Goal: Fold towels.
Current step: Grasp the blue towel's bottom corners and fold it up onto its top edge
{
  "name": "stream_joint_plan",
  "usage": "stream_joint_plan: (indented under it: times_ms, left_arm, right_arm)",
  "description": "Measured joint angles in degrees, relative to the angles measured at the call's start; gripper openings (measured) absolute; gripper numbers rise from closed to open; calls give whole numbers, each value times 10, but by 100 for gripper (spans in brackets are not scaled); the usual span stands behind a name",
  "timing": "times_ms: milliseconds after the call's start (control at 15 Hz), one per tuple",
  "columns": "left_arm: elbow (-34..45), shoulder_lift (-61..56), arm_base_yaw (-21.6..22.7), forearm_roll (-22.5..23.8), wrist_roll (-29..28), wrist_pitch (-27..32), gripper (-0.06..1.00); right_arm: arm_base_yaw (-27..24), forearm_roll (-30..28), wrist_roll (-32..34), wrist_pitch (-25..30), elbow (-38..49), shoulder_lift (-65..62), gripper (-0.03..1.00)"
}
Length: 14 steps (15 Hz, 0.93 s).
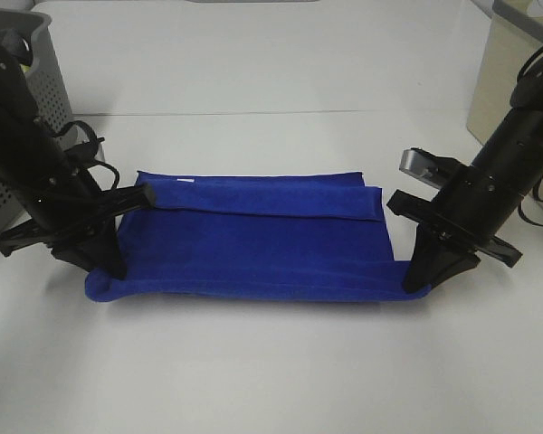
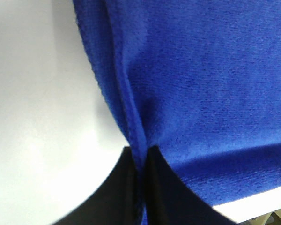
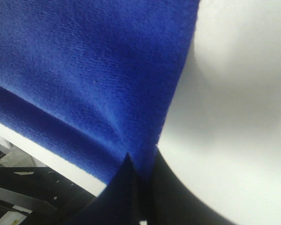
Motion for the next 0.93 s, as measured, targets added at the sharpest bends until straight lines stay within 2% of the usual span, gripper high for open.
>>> stream_joint_plan:
  times_ms: [133, 267, 400, 733, 867, 933]
  left_arm:
    - [-1, 0, 0, -5, -2, -19, 4]
    - [-34, 0, 0, -9, -14, -27, 4]
    - [-103, 9, 8, -9, -33, -25, 4]
    - [-300, 113, 18, 13, -48, -3, 4]
    - [-350, 144, 18, 22, -50, 5, 4]
    - [-362, 154, 18, 33, -54, 12, 4]
  right_arm:
    - [0, 1, -6, -2, -19, 0, 2]
    - [0, 5, -15, -5, -68, 1, 2]
    - [0, 13, -15, 1, -152, 15, 2]
    - [0, 20, -3, 61, -392, 131, 2]
    - [0, 19, 6, 77, -454, 179, 2]
    - [0, 19, 6, 77, -456, 184, 2]
